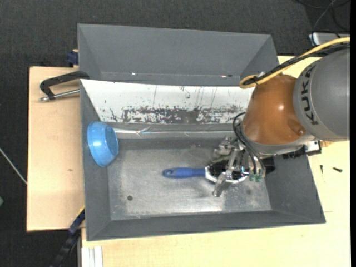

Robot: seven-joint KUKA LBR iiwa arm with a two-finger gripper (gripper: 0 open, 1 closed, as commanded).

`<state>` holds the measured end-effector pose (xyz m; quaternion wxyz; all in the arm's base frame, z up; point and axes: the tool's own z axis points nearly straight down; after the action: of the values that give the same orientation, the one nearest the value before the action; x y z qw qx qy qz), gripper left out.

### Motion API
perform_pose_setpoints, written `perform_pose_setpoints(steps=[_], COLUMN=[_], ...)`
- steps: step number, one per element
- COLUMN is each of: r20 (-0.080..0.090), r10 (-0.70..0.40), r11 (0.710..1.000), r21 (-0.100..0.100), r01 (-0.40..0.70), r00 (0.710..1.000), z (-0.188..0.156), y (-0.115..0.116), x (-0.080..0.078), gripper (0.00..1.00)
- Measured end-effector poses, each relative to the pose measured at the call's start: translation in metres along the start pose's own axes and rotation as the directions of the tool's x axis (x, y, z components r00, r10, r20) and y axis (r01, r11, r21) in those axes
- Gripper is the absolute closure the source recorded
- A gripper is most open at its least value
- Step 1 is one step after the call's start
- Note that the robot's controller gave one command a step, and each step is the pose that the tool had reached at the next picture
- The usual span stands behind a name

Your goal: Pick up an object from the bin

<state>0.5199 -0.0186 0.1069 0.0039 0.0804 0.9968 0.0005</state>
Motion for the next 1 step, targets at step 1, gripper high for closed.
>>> perform_pose_setpoints(steps=[1], r20=[-0.003], r10=[0.42], r11=[0.908], r21=[0.001], r01=[-0.42], r00=[0.908], z=[0.0068], y=[0.0113], x=[-0.0155], gripper=[0.0])
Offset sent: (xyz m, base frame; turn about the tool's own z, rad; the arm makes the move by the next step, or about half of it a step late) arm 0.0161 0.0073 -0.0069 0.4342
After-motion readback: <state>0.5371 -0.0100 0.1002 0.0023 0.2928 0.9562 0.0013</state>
